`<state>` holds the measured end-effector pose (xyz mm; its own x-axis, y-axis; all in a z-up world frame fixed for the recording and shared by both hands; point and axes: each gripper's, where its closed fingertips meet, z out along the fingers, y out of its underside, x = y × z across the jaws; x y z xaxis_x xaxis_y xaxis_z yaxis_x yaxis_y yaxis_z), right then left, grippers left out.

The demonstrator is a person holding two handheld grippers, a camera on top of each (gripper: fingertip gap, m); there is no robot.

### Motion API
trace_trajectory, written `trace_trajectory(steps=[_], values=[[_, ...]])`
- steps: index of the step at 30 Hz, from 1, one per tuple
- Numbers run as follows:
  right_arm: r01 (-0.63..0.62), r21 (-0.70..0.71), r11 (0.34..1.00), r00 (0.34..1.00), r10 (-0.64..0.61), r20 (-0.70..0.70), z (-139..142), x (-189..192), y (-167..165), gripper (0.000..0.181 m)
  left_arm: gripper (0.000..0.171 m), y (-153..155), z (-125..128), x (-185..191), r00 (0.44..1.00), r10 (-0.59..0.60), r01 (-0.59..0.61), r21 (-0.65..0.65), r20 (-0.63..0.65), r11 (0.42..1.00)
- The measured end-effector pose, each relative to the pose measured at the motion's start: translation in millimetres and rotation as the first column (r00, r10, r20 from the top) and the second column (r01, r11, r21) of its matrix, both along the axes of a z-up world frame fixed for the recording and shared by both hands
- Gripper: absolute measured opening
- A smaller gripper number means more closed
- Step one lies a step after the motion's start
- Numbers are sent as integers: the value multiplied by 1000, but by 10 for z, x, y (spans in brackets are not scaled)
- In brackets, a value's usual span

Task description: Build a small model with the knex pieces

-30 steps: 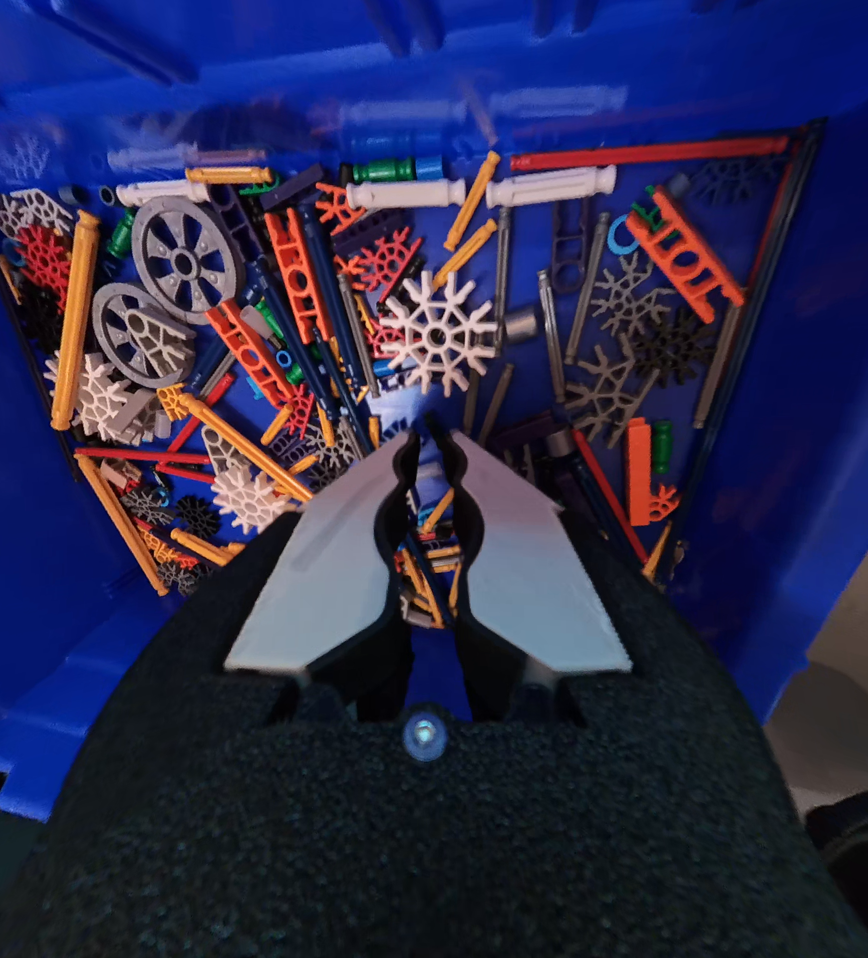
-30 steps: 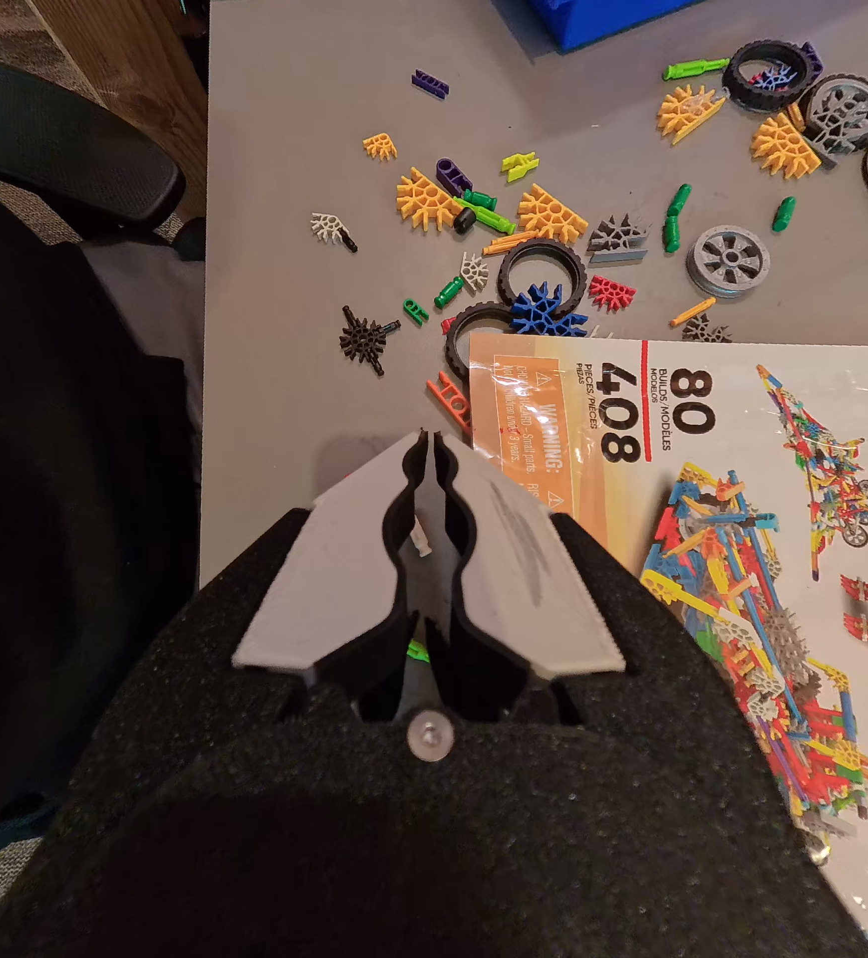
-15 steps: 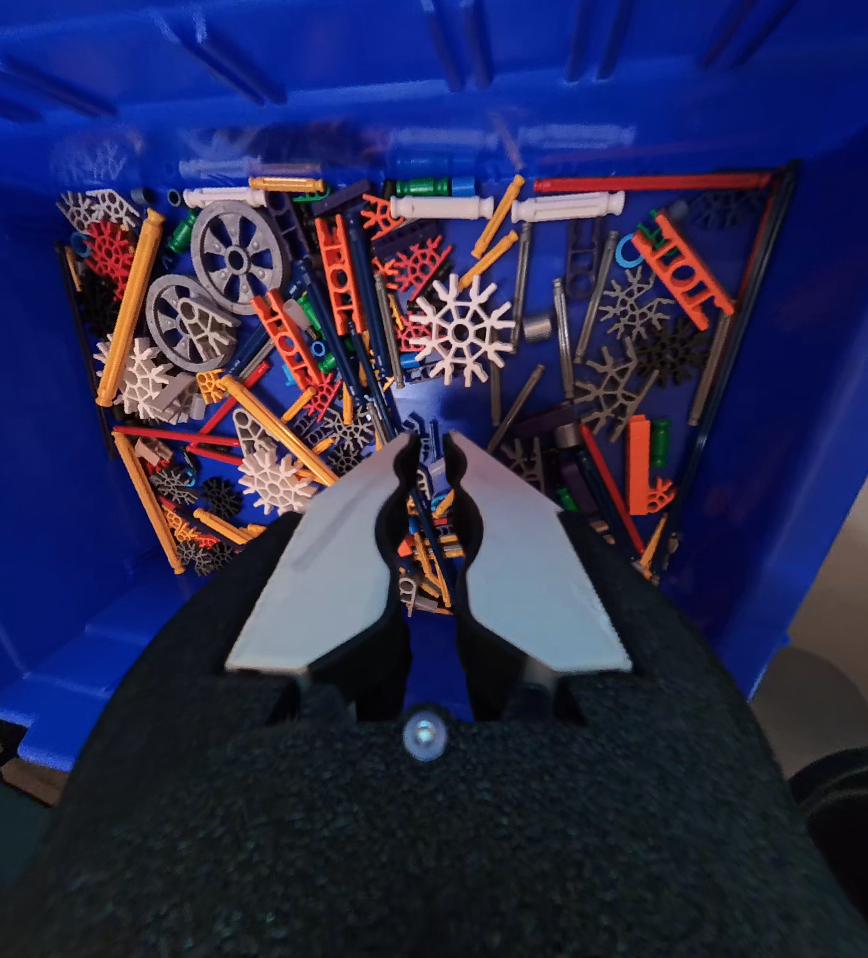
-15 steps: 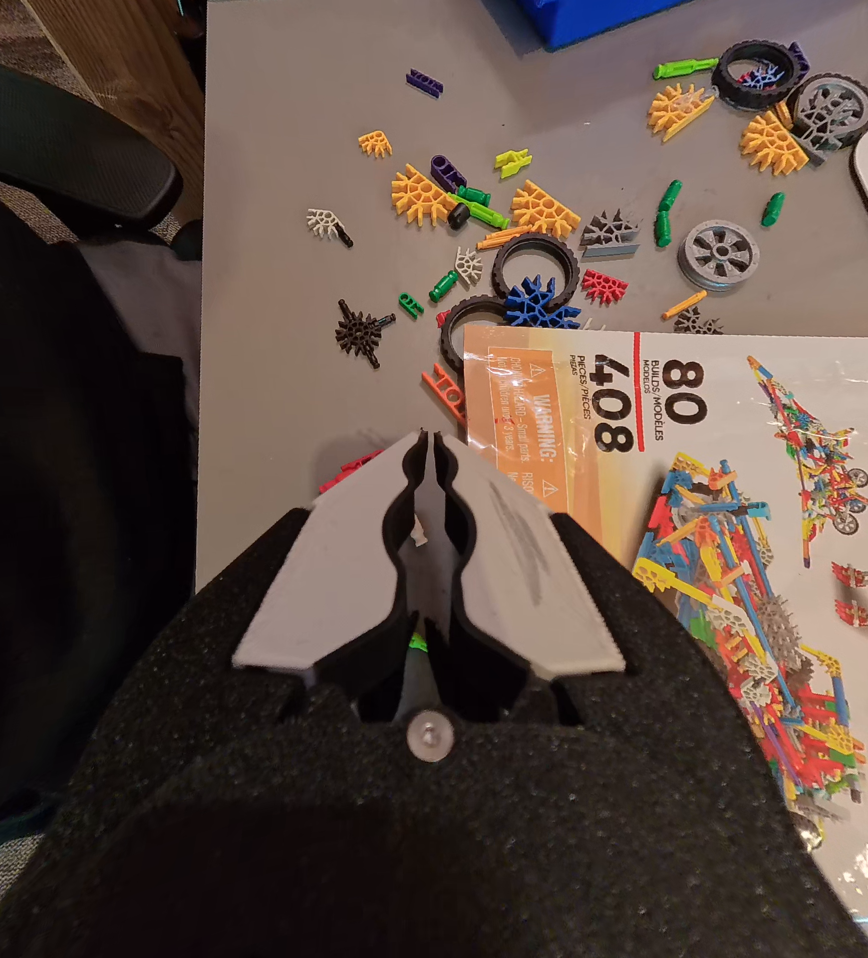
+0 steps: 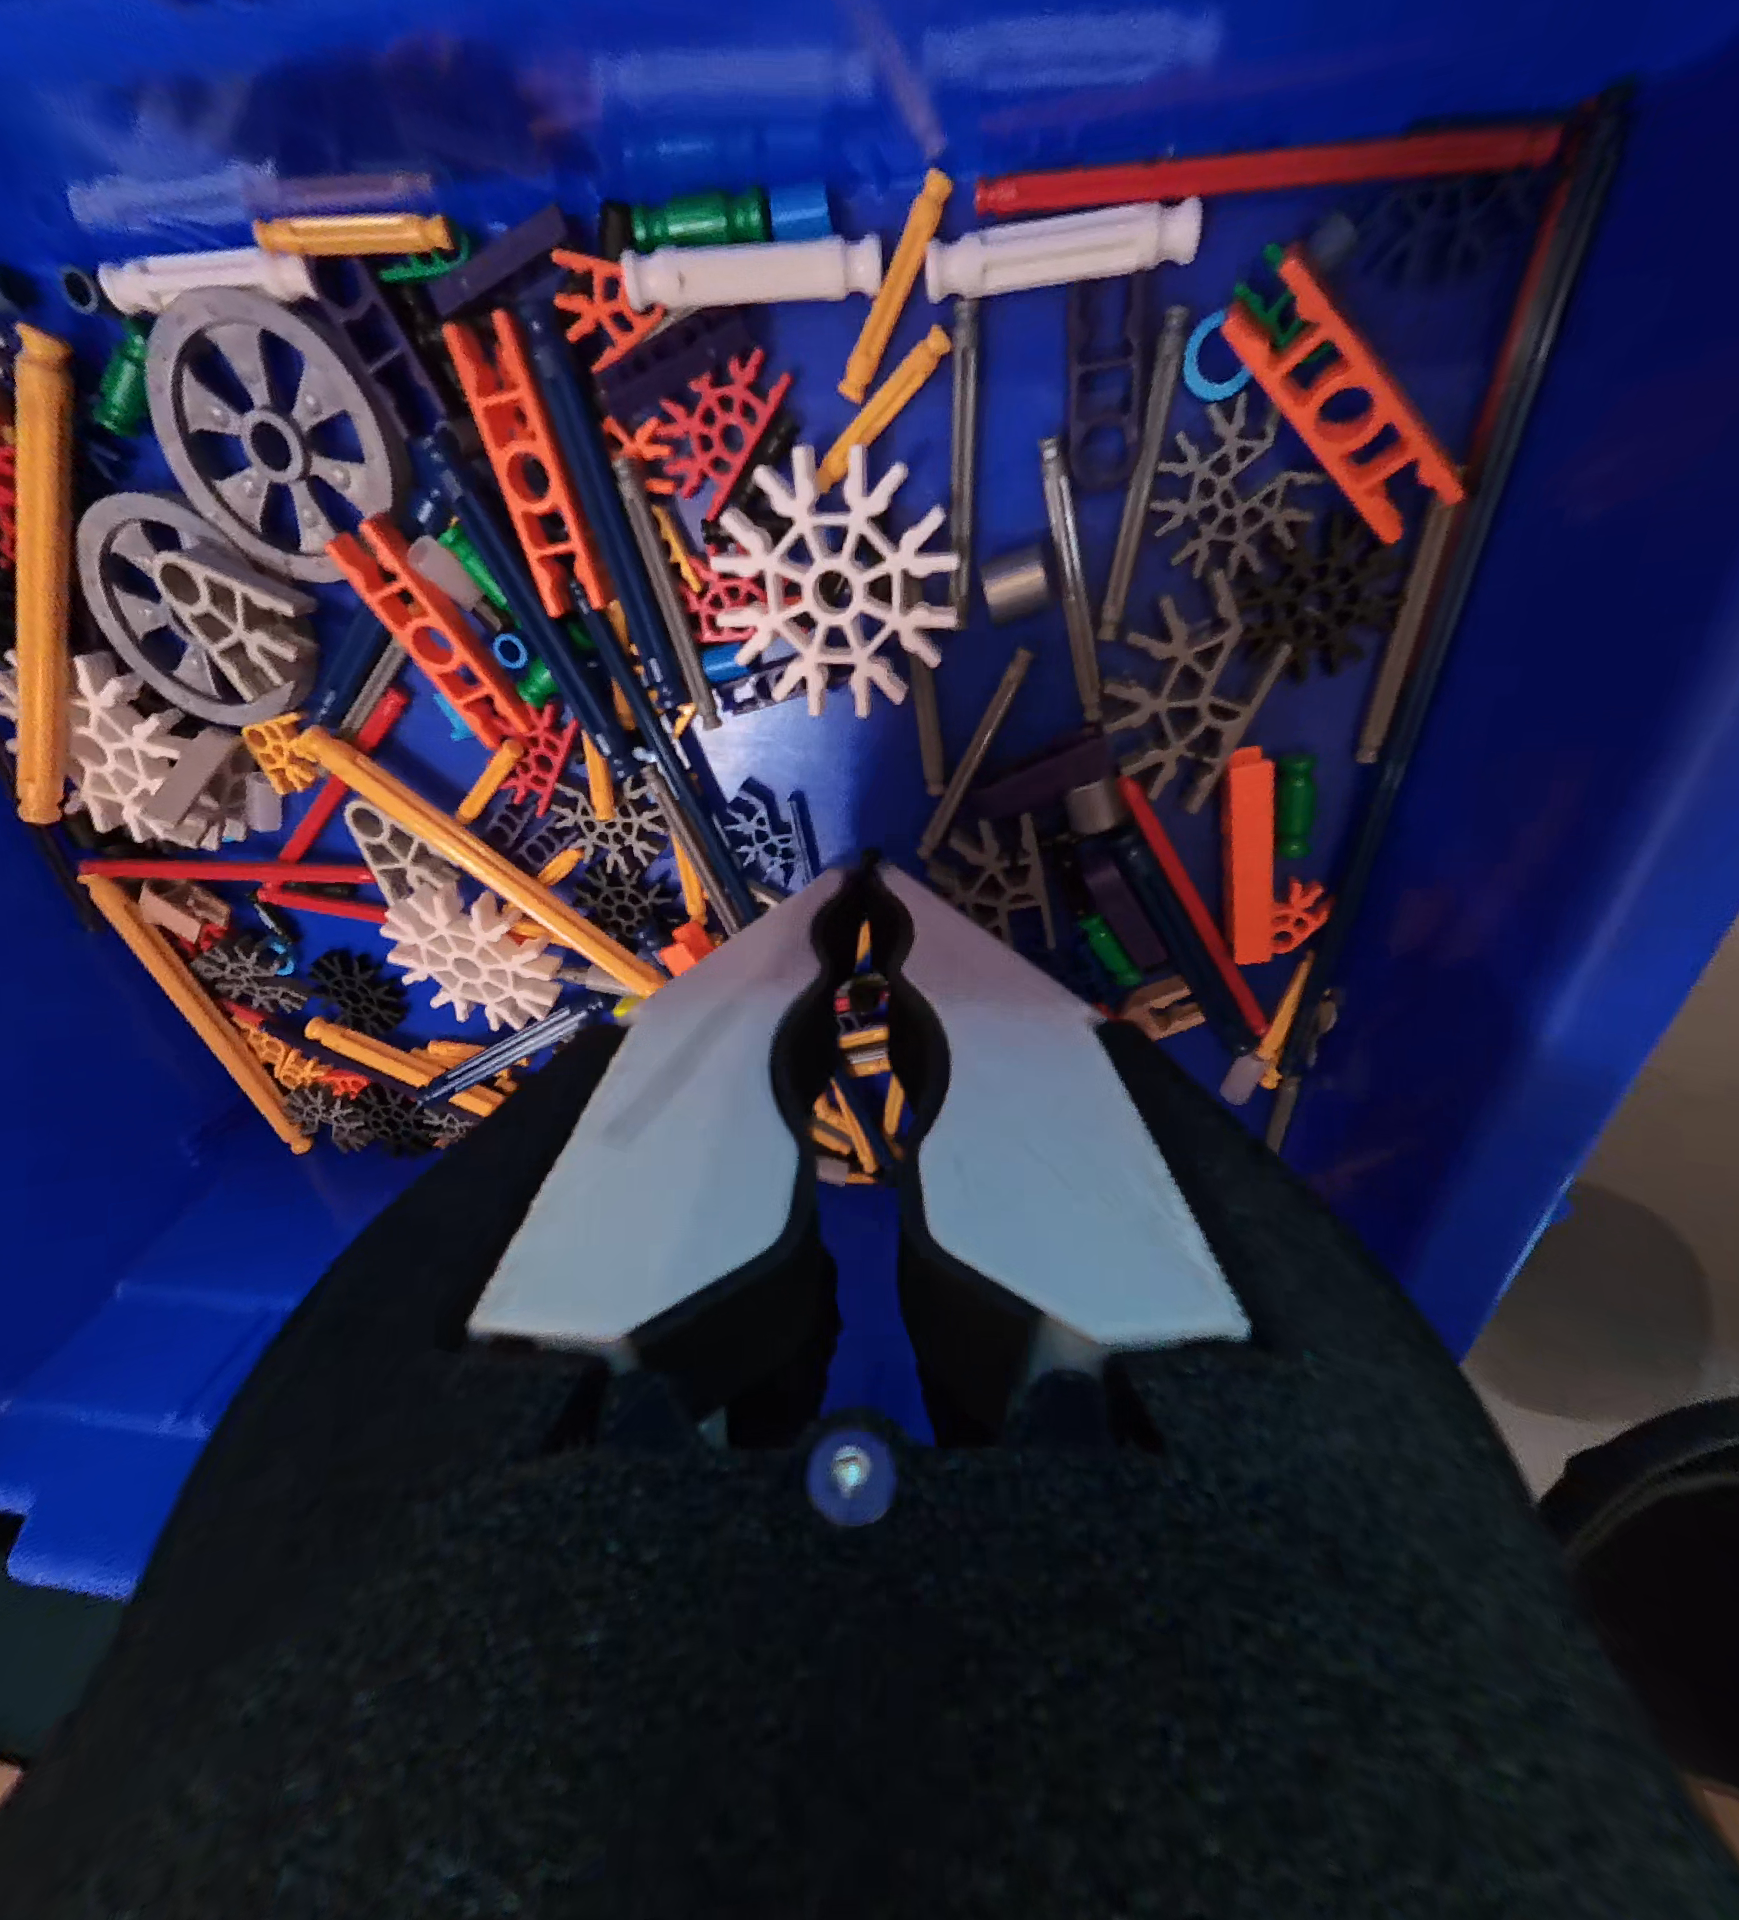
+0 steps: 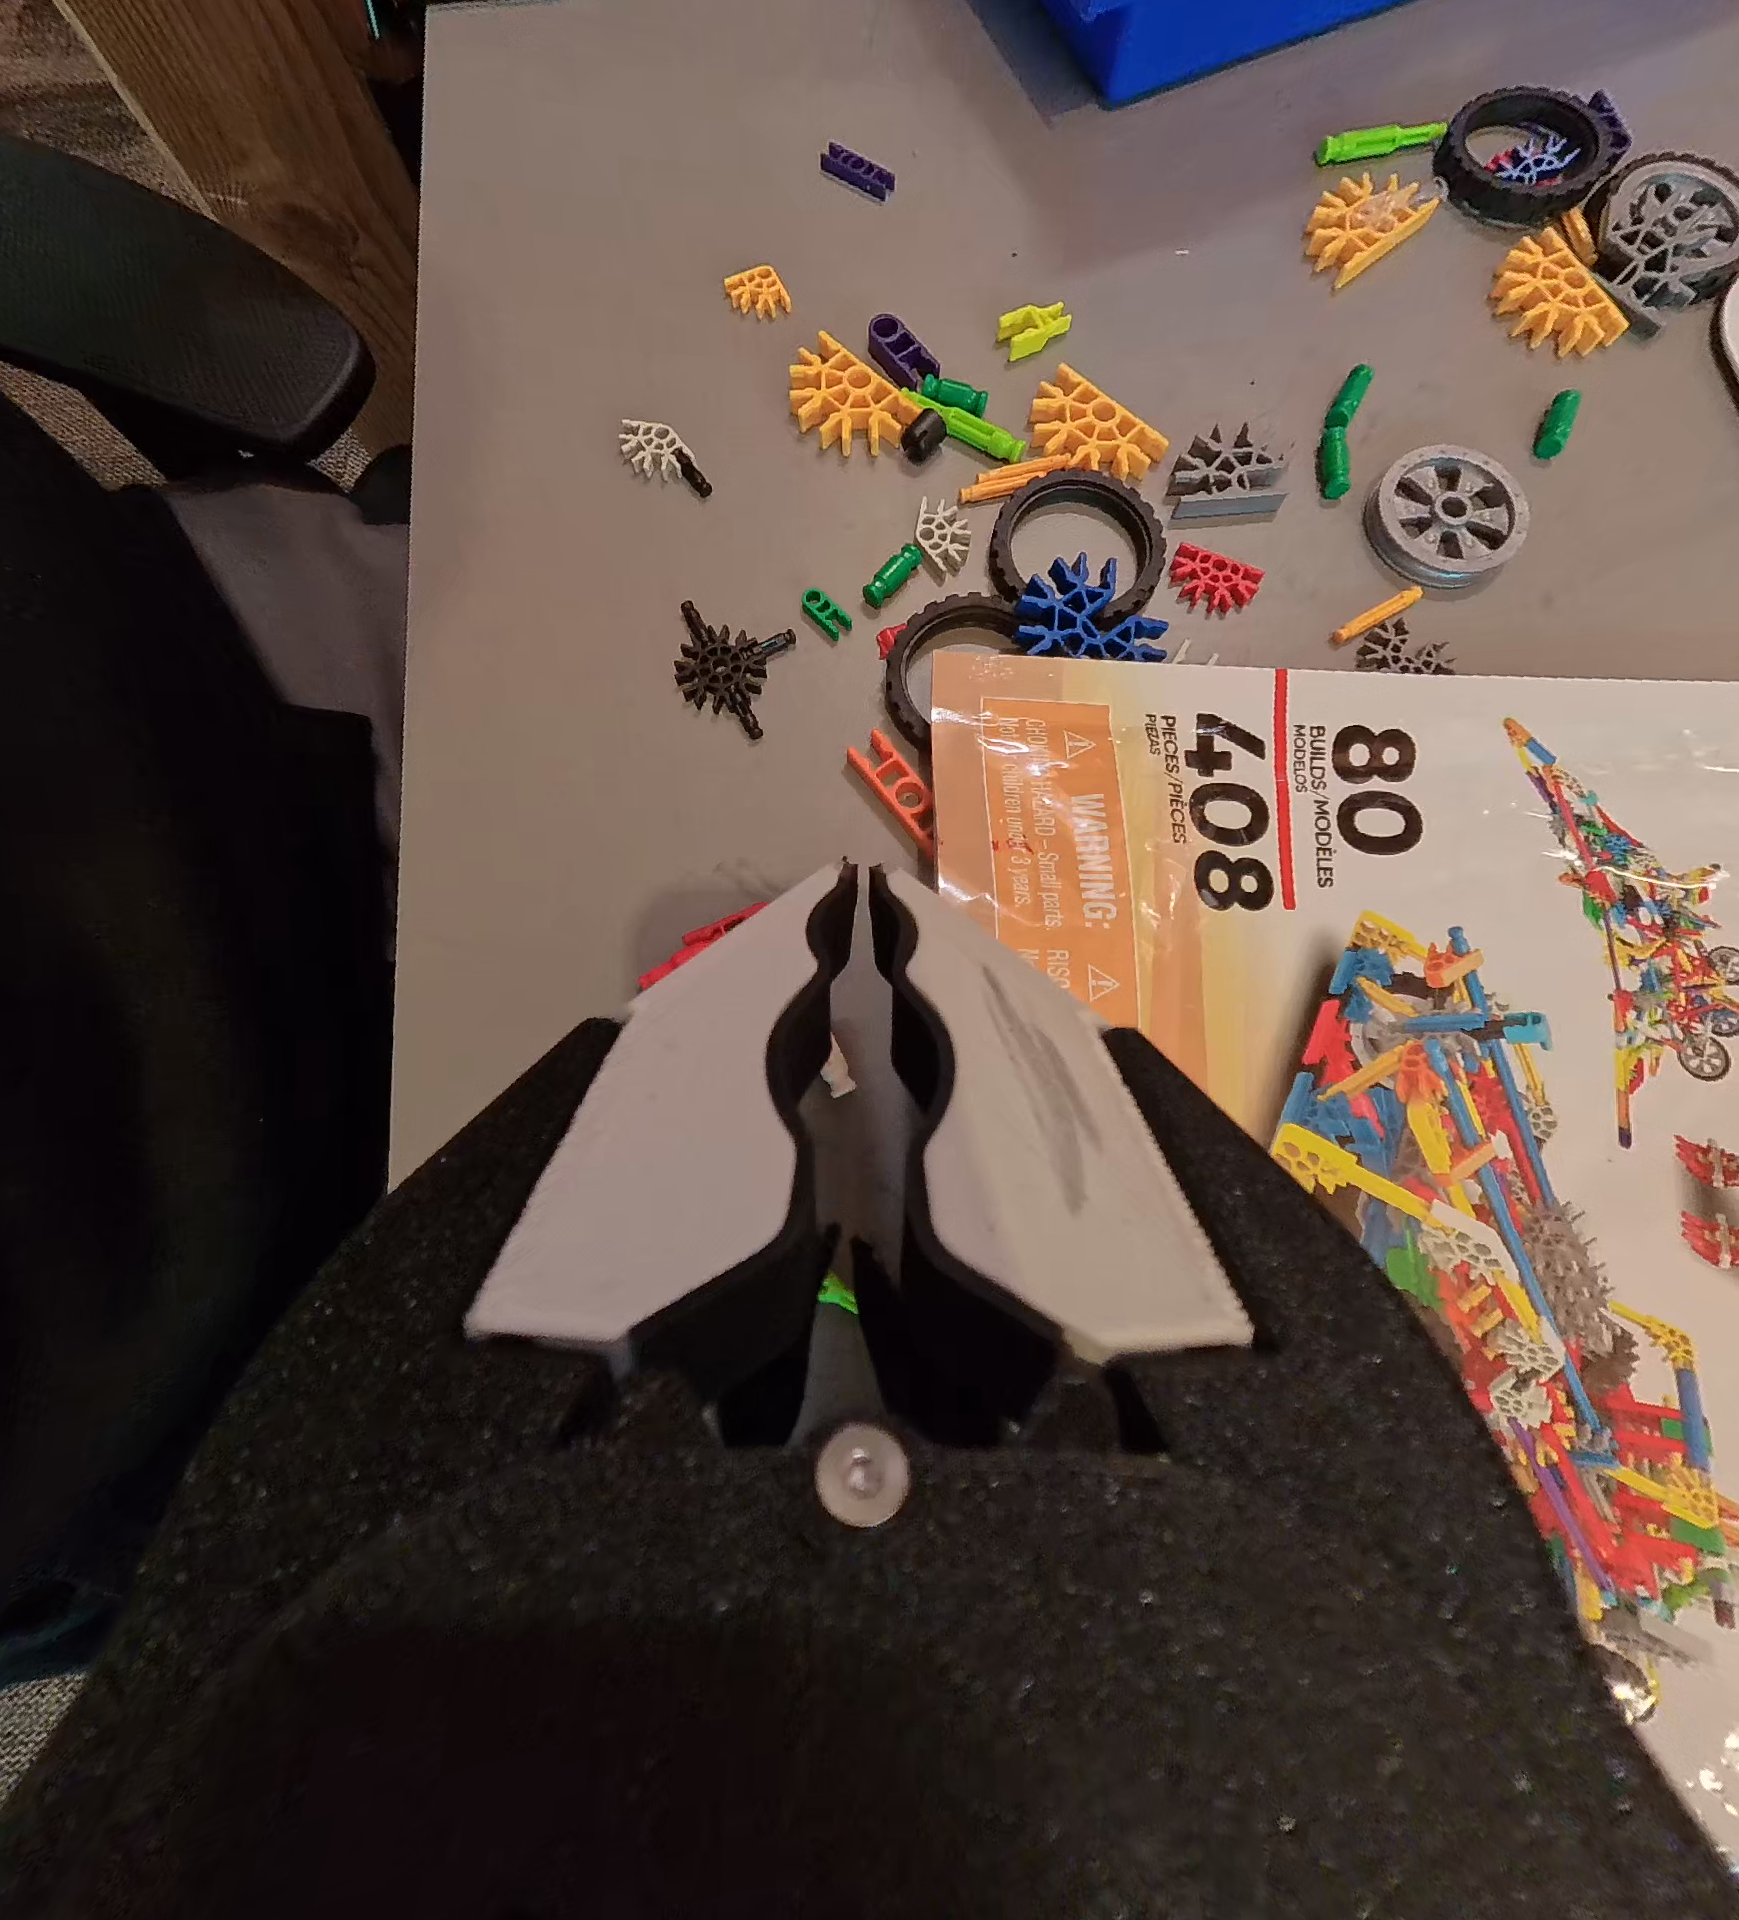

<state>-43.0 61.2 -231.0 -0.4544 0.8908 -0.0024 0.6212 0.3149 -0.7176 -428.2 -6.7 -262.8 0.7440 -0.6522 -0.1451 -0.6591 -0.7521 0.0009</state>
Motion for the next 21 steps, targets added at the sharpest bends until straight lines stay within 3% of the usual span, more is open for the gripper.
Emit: trace_trajectory(steps=[21], values=[[6,-6,1000,1000,-6,-12,-10,29,21,1,1,7,-54,-5,998,-51,51,-11,-23,999]])
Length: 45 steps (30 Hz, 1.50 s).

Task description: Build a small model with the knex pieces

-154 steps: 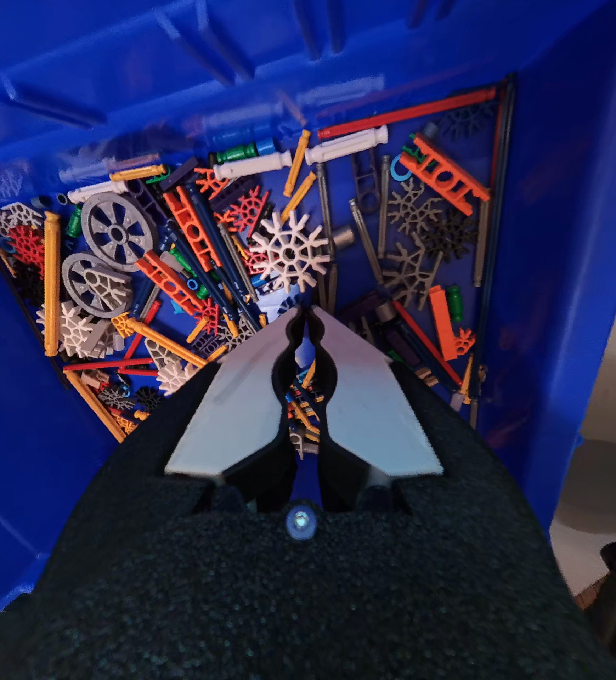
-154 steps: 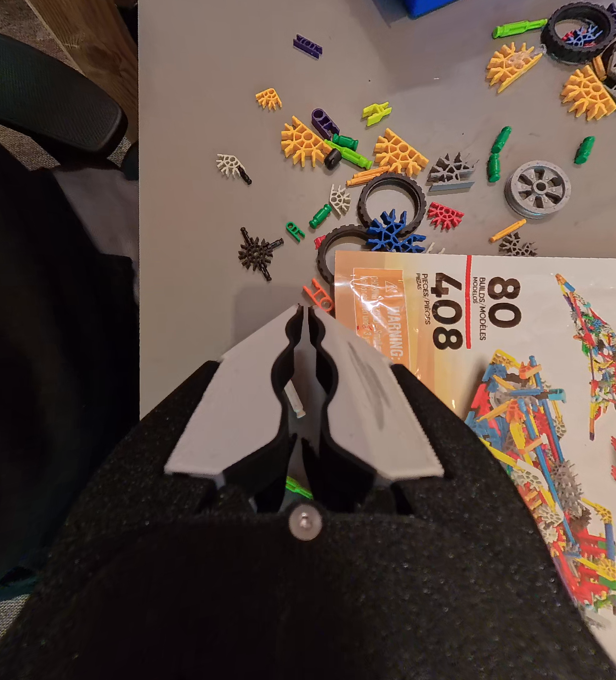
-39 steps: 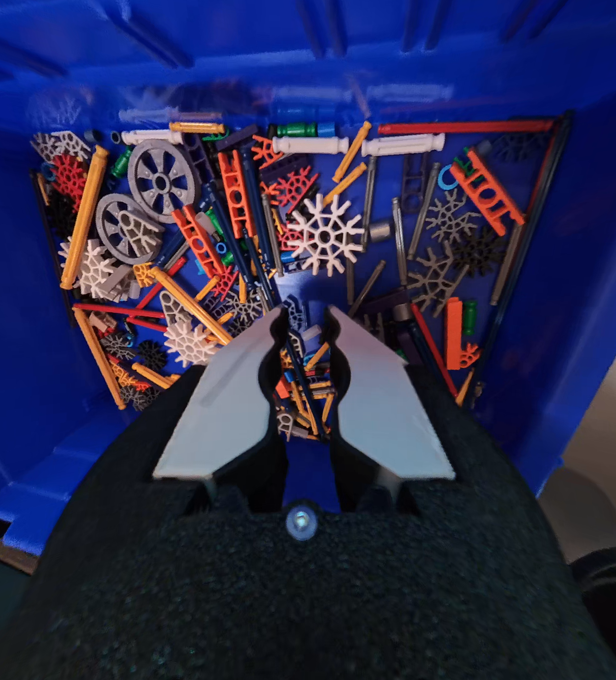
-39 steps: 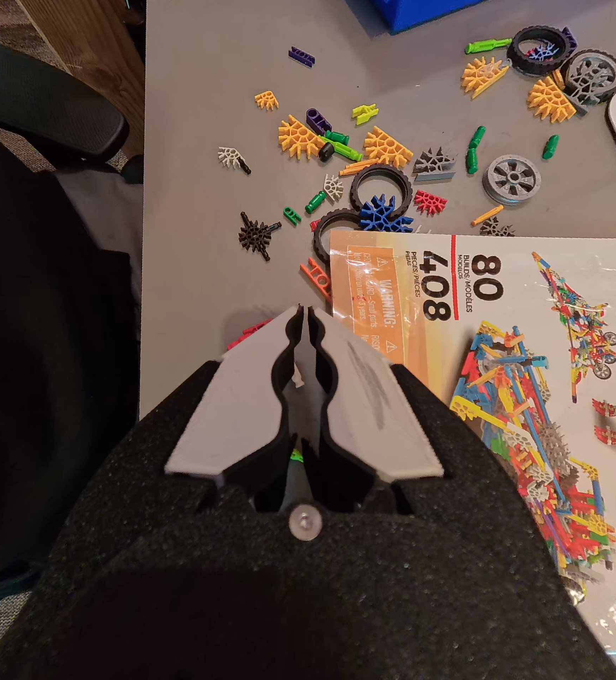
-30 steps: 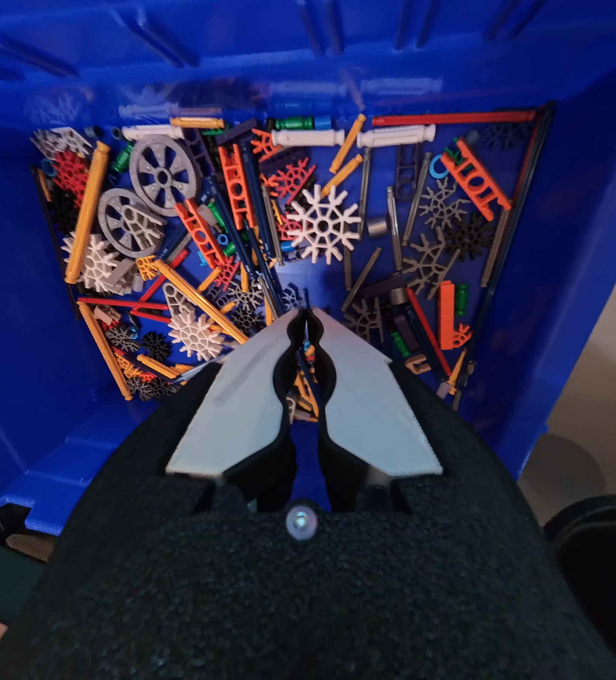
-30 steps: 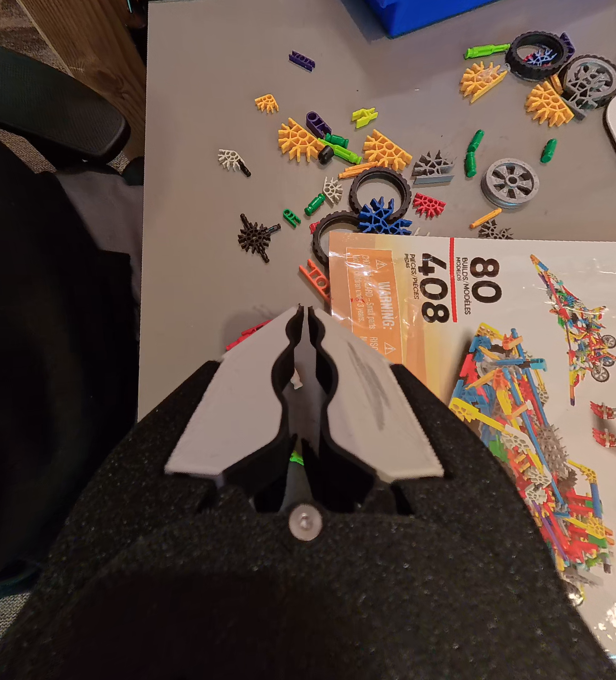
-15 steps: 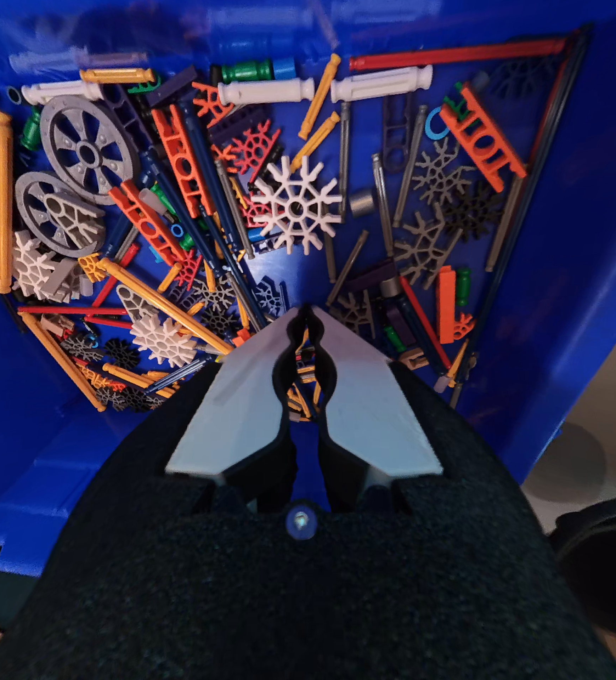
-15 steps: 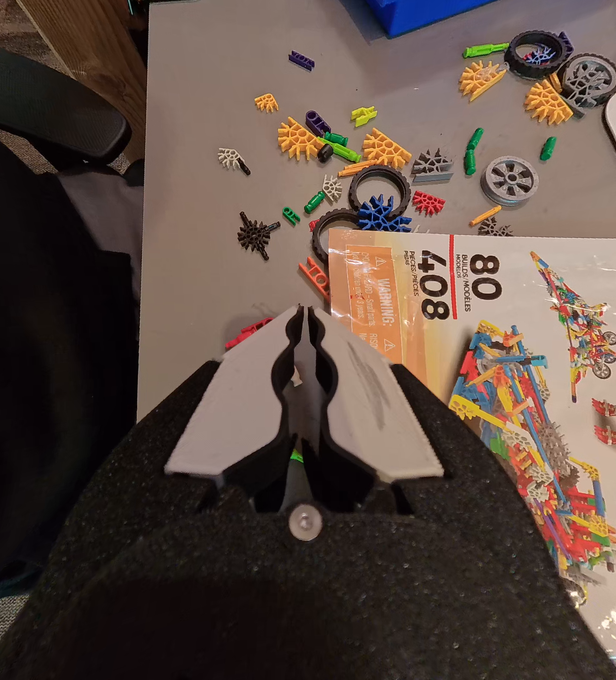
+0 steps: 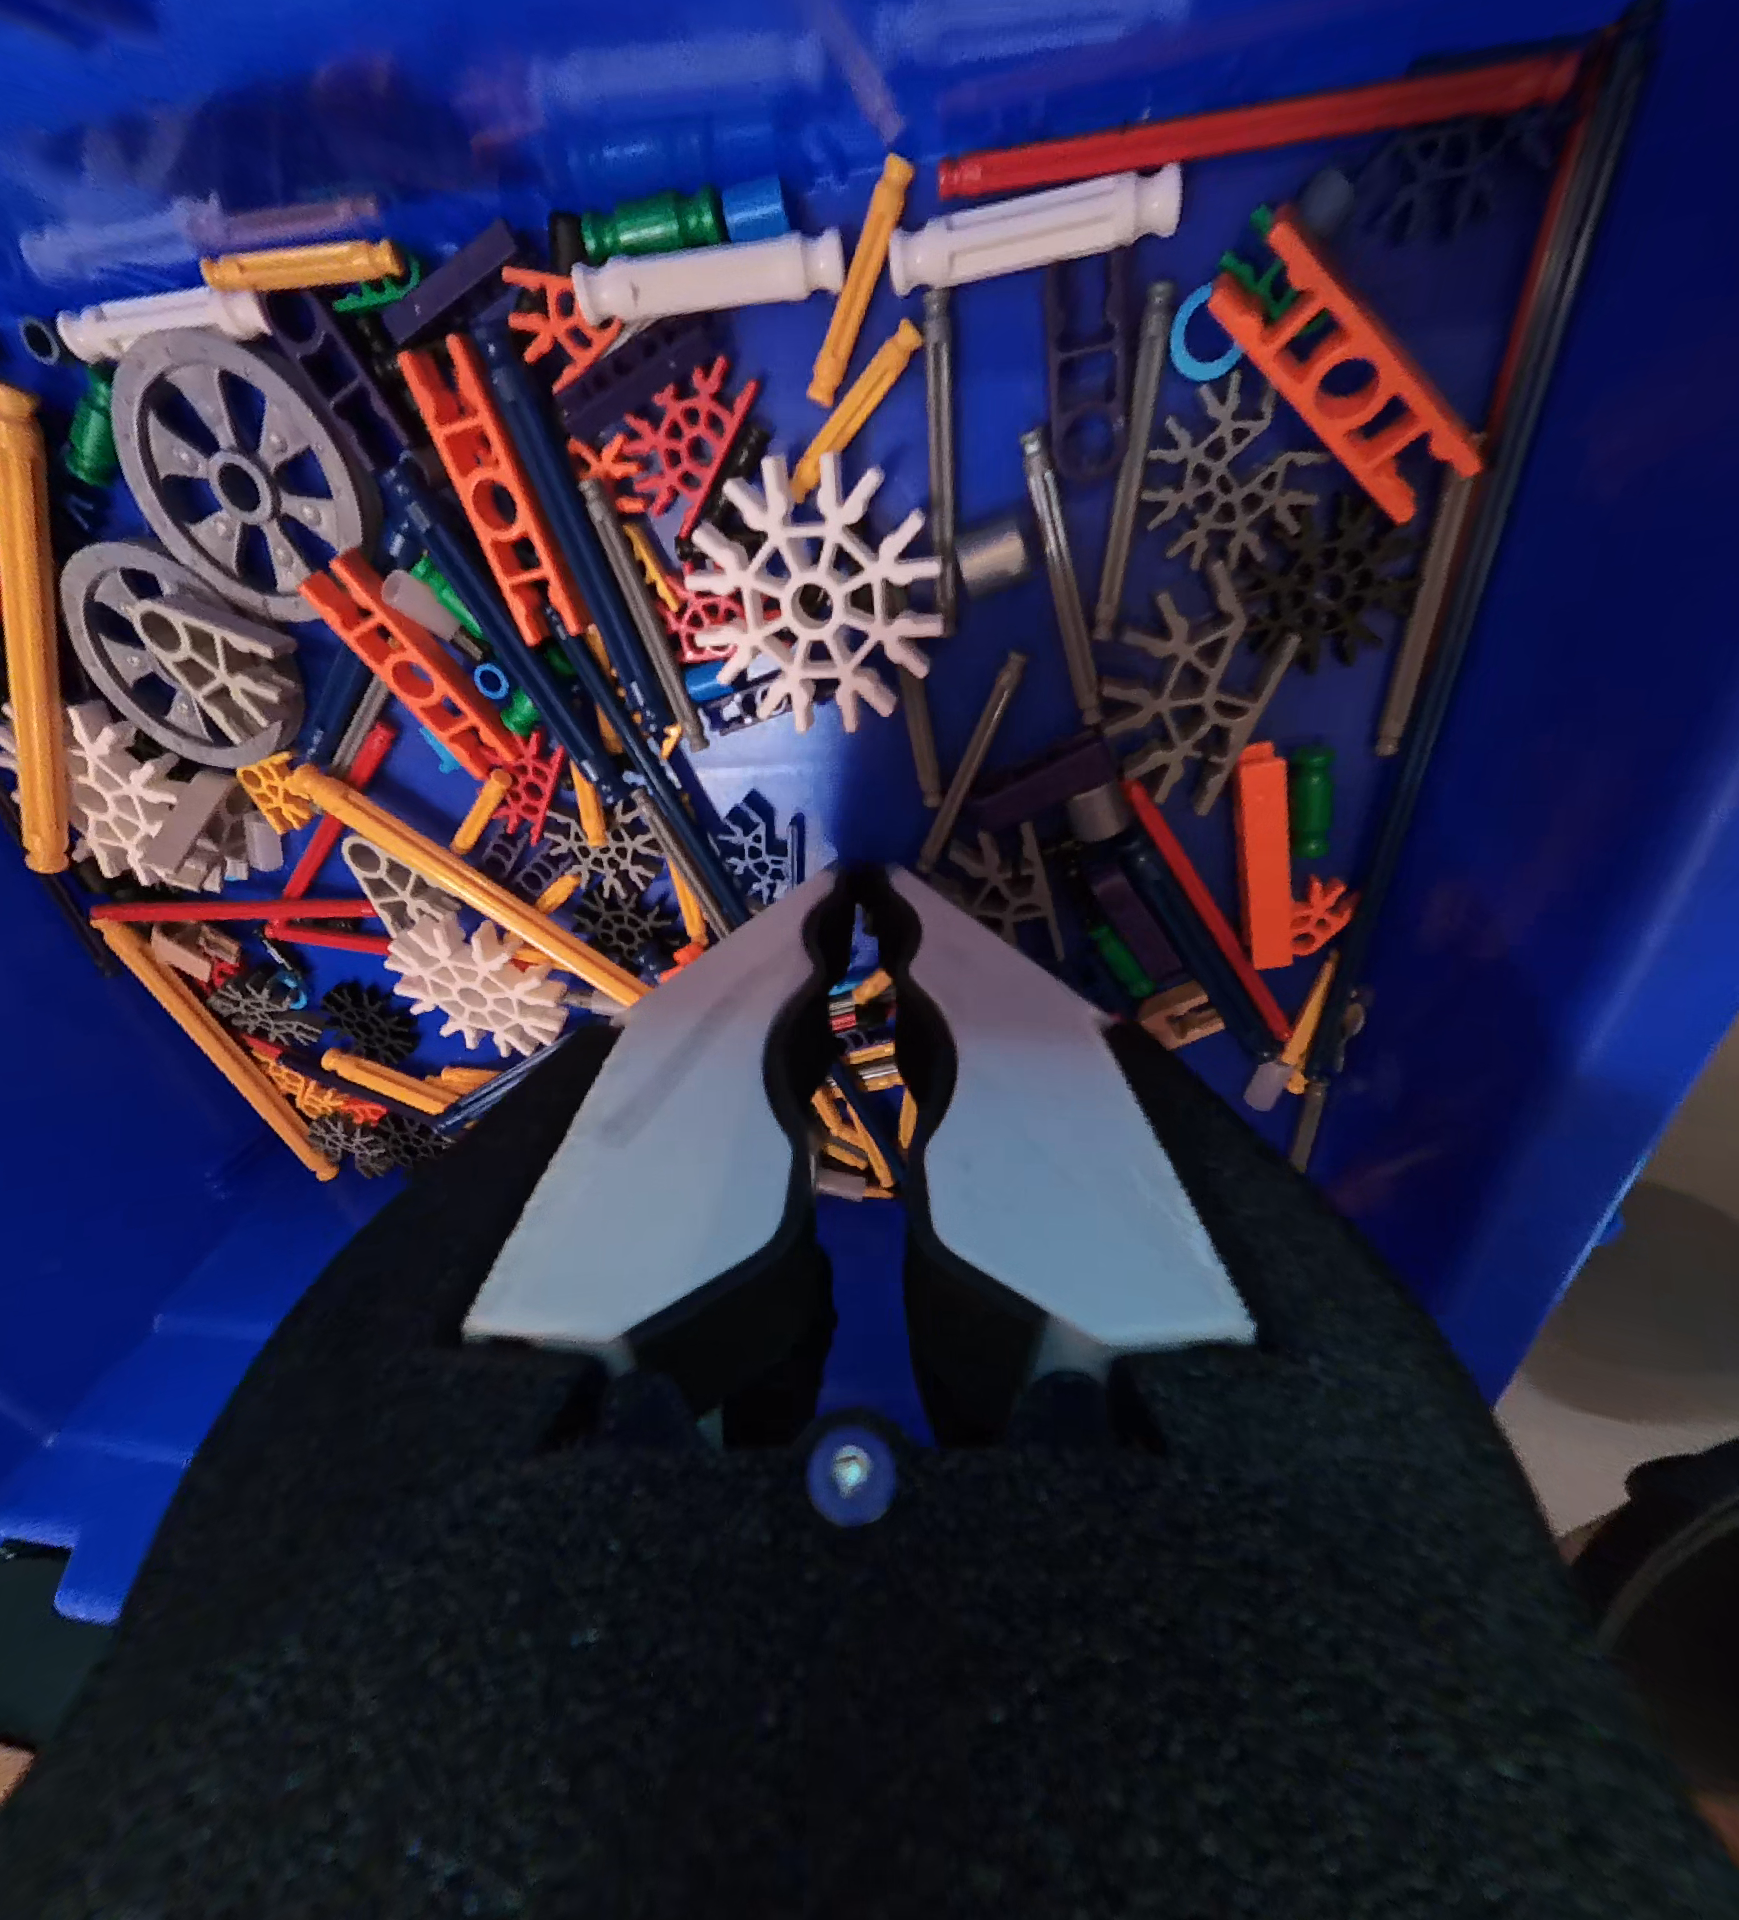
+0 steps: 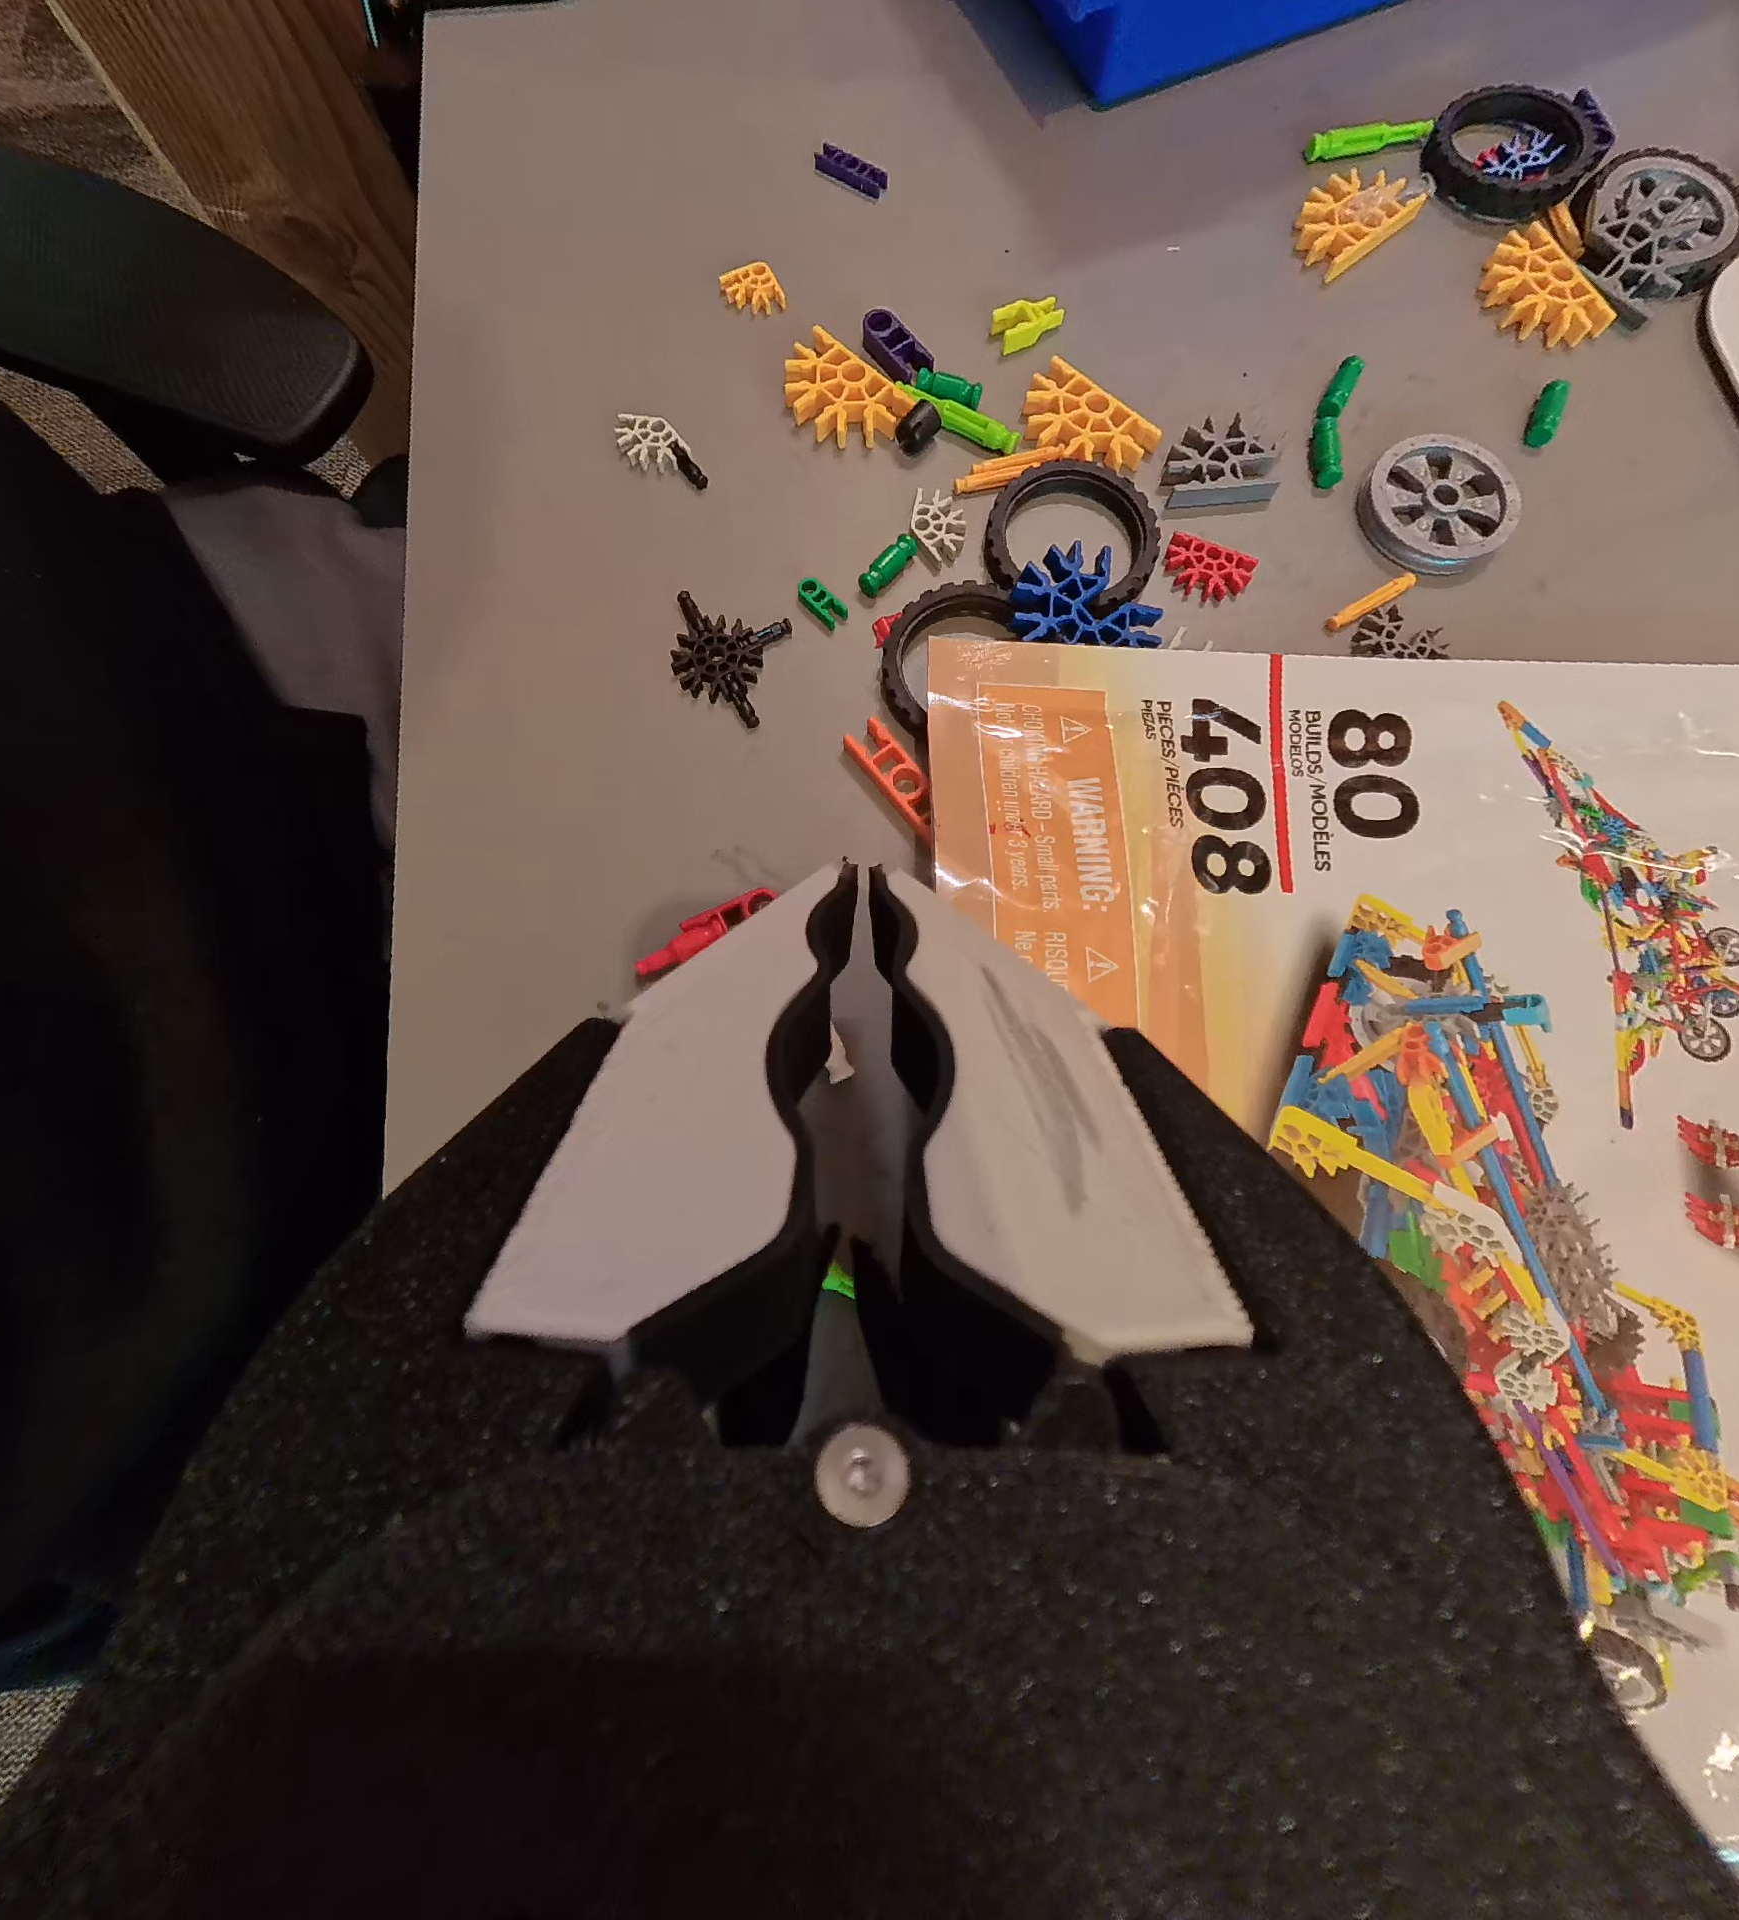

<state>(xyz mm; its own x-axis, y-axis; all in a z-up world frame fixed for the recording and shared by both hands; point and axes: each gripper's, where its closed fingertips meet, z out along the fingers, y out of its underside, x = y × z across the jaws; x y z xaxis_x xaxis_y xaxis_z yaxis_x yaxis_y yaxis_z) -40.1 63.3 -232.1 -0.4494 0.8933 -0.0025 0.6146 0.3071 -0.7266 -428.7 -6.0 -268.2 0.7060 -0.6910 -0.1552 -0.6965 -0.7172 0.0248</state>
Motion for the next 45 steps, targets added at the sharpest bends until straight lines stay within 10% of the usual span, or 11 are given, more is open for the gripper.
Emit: trace_trajectory(steps=[17,45], values=[[1,2,1000,1000,-1,-25,63,39,9,1,0,117,326,30,998,29,-36,113,61,993],[16,7,1000,999,-16,-48,108,119,25,1,1,33,134,100,999,11,-14,77,41,997]])
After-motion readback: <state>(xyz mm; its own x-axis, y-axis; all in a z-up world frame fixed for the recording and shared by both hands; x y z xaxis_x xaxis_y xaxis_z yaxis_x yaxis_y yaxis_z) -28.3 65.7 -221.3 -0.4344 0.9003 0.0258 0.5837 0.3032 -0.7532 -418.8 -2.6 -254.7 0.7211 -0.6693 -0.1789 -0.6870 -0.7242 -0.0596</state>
